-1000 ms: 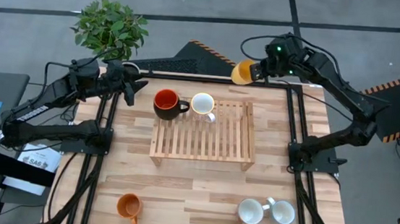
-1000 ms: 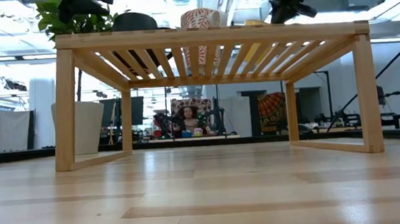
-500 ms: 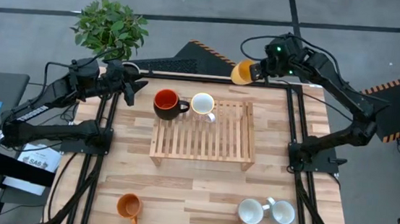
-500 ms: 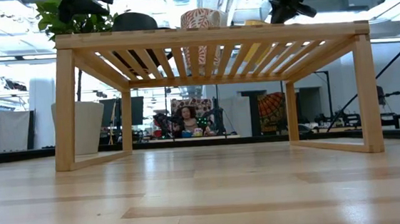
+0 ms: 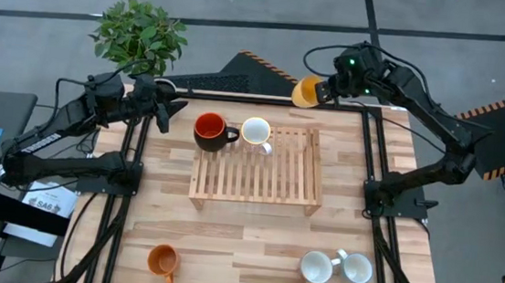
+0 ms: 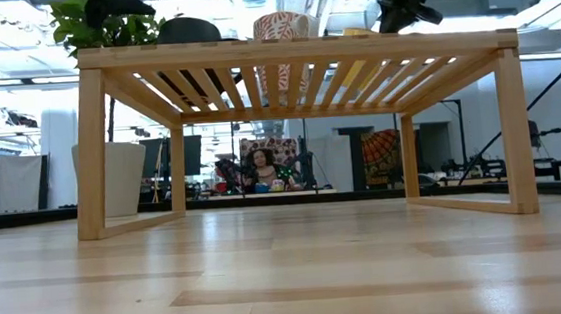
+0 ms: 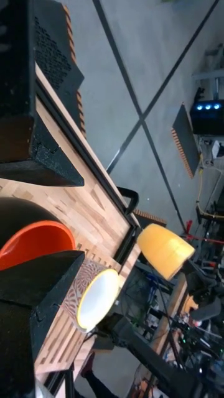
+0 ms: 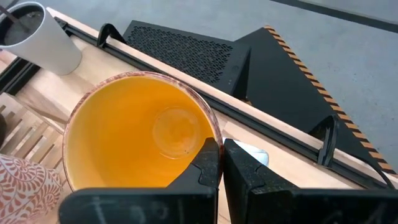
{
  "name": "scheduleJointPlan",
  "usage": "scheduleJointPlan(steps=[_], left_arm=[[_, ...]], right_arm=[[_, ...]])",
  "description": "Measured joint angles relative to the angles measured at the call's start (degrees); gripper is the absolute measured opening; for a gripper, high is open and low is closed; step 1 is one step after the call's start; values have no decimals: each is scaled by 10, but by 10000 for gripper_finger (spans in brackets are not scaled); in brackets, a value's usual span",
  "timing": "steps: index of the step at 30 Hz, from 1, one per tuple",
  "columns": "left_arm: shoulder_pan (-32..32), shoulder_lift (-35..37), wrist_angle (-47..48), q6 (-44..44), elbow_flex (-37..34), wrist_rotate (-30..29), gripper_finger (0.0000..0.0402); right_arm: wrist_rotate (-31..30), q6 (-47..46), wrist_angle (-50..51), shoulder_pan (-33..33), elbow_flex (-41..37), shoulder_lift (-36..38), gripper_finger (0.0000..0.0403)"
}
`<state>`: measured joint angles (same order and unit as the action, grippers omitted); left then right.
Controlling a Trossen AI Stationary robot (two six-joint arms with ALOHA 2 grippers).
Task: Place coffee mugs
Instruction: Put the yellow mug on the shelf
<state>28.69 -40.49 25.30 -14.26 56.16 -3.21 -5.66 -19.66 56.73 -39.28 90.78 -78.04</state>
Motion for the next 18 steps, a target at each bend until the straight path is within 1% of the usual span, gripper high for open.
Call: scheduleJointPlan(steps=[7, 9, 13, 18], left_arm=[[0, 0, 0, 0, 0, 1, 163], [0, 0, 0, -1, 0, 9, 163], [0, 0, -15, -2, 0, 40, 163], [0, 0, -48, 0, 0, 72, 163]], right_arm=[[16, 6, 0, 0, 0, 0, 27], [28, 8, 10, 0, 9, 1, 27], [43, 21, 42, 4, 47, 1, 27], [46, 35, 120, 19, 113, 0, 27]])
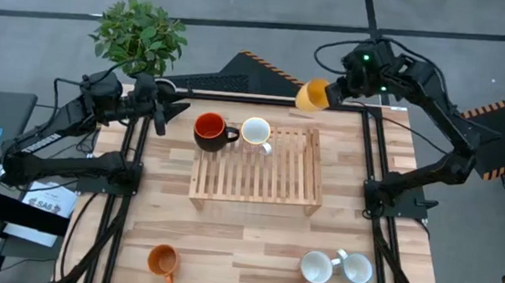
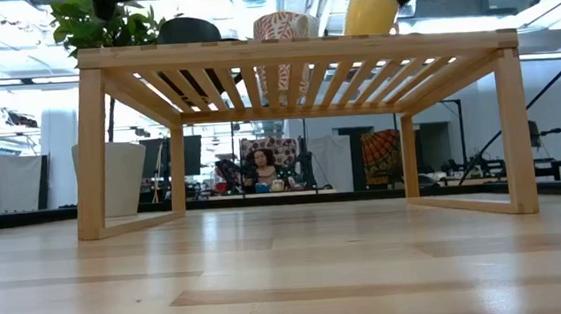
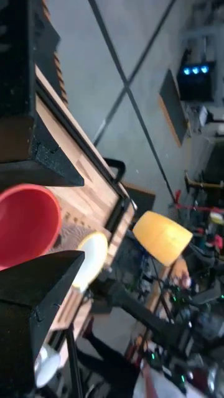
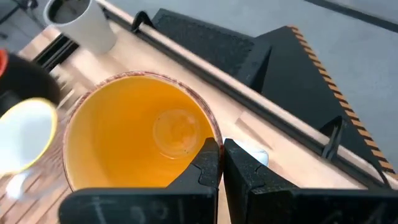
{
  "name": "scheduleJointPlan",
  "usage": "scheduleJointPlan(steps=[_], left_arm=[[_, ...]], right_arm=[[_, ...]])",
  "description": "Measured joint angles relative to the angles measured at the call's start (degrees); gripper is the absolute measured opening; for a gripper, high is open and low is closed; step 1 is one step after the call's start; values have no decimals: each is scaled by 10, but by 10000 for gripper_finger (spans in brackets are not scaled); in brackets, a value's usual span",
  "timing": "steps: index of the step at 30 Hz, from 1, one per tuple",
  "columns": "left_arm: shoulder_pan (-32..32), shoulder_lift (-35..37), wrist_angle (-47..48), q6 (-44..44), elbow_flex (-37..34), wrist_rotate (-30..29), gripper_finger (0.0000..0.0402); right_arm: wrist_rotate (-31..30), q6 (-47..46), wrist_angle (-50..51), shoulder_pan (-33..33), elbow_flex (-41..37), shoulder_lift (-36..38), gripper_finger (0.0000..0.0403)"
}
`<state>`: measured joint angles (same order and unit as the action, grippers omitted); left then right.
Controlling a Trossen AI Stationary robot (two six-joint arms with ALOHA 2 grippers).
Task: Place coffee mugs
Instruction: Put the yellow mug on the shelf
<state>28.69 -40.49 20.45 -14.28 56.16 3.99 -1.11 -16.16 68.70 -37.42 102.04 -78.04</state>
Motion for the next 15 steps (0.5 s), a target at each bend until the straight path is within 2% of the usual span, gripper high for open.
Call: scheduleJointPlan(steps=[7, 12, 15], left_arm=[[0, 0, -30, 0, 0, 3, 163], [0, 0, -41, 0, 0, 3, 163], [0, 0, -41, 0, 0, 3, 163]], right_arm=[[48, -24, 107, 58, 36, 0, 27], [41, -67, 109, 134, 35, -19, 27], [9, -82, 119, 169, 35, -36, 27]])
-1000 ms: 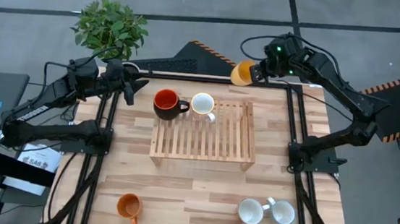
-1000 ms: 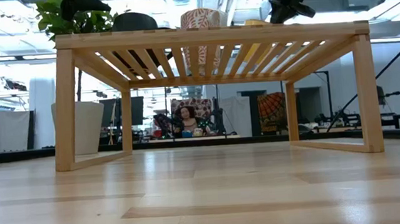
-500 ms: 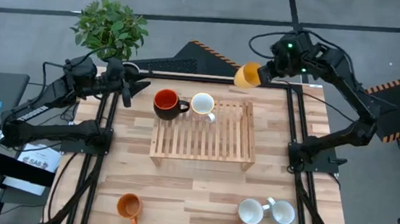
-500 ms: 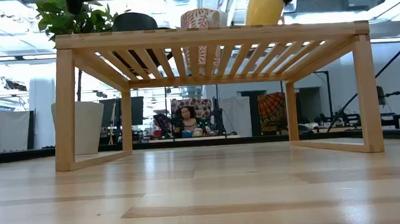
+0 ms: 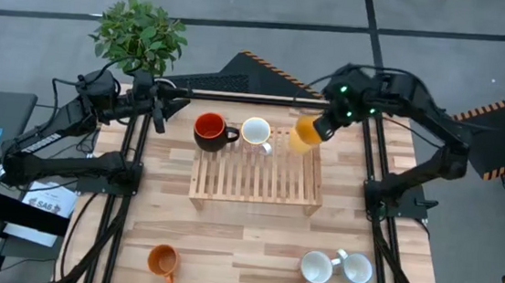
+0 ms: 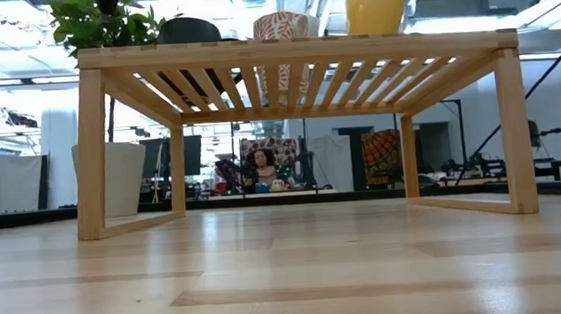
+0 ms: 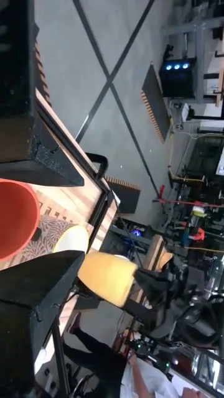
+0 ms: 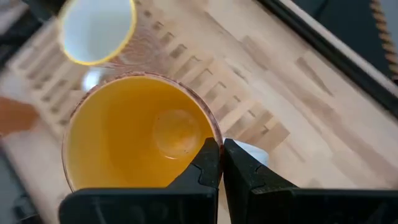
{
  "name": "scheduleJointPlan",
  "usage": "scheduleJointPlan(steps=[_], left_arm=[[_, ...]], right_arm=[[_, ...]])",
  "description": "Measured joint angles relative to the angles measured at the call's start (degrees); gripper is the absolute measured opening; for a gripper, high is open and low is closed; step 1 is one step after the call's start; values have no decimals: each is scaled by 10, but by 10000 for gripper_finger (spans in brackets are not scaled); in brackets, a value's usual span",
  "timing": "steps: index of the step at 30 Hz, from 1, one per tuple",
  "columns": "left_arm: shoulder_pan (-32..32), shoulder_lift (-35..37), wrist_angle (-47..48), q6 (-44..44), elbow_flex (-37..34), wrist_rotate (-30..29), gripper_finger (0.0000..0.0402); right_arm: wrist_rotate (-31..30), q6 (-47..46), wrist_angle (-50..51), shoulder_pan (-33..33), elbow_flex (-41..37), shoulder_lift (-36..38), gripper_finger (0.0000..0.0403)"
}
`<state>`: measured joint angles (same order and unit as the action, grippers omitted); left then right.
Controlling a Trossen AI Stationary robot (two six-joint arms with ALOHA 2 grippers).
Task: Place coffee mugs
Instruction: Put the yellow mug on the shelf, then put the orange mug on the shelf
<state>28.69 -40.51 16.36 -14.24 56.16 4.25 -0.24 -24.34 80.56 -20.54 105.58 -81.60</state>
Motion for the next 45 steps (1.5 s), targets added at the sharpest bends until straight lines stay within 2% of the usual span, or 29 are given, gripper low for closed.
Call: scheduleJointPlan(steps=[5, 16, 19, 25, 41, 45], left_arm=[[0, 0, 0, 0, 0, 0, 163], [0, 0, 0, 1, 0, -1, 163], [0, 0, 0, 1, 0, -1, 163], [0, 0, 0, 1, 0, -1, 163], [0, 0, 5, 1, 0, -1, 163], [0, 0, 10, 5, 0, 23, 163]], right_arm=[[-56, -3, 0, 25, -1, -45, 27], [-58, -13, 2, 24, 0, -93, 27], [-58, -20, 1, 24, -1, -98, 46], [-57, -24, -5, 24, 0, -94, 81], [-51, -7, -19, -4, 0, -45, 88], [-51, -7, -18, -11, 0, -18, 99]])
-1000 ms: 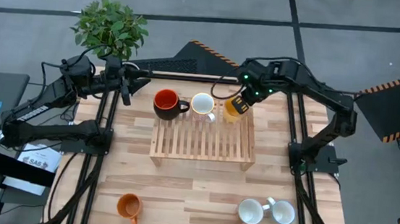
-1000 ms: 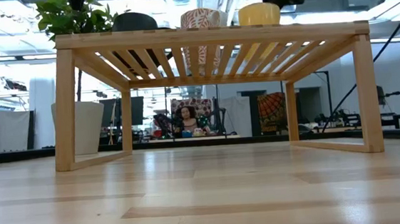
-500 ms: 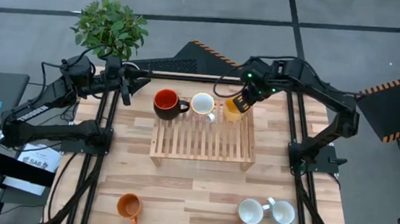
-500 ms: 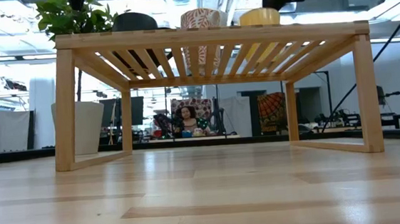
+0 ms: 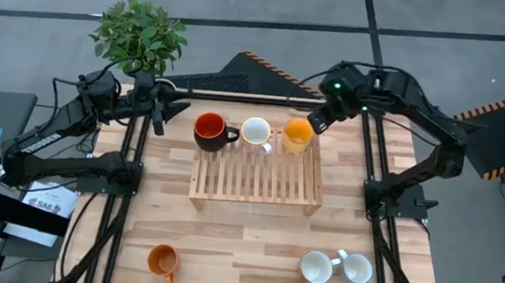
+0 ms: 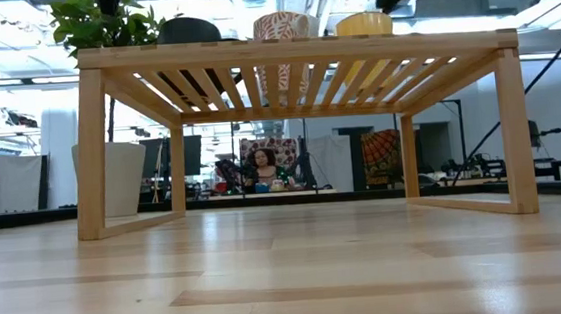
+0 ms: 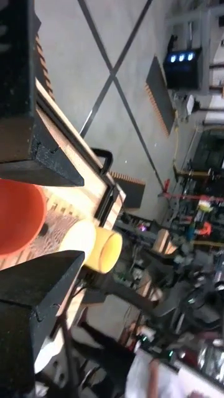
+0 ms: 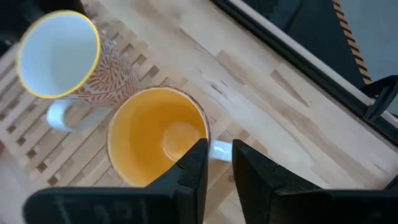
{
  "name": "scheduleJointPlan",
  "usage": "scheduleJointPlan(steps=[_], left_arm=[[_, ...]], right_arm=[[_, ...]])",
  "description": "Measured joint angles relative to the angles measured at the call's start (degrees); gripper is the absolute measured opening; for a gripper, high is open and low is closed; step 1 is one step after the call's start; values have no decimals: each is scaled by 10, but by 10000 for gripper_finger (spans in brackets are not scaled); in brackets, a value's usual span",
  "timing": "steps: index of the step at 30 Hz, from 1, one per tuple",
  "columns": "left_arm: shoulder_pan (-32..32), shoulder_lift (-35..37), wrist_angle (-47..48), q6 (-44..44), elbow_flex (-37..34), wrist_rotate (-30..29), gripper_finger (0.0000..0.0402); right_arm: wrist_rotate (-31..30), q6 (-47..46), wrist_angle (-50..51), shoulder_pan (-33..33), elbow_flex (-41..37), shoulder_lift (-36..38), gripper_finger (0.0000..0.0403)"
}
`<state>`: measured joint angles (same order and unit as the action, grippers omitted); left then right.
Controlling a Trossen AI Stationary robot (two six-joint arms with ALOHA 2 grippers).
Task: Place coffee mugs
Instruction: Put the orange mug on the shelf
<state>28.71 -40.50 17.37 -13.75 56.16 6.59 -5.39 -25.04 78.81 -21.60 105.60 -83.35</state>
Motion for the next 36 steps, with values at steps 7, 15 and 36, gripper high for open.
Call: scheduleJointPlan(steps=[7, 15, 36], left_arm=[[0, 1, 0, 10, 0, 104, 163], [-5, 37, 10, -6, -10, 182, 163], [-455, -31, -87, -136, -59, -132, 149]], right_arm=[[-7, 0, -17, 10, 0, 40, 189], [-55, -15, -2, 63, 0, 78, 267], [-145, -81, 86, 149, -1, 171, 270]])
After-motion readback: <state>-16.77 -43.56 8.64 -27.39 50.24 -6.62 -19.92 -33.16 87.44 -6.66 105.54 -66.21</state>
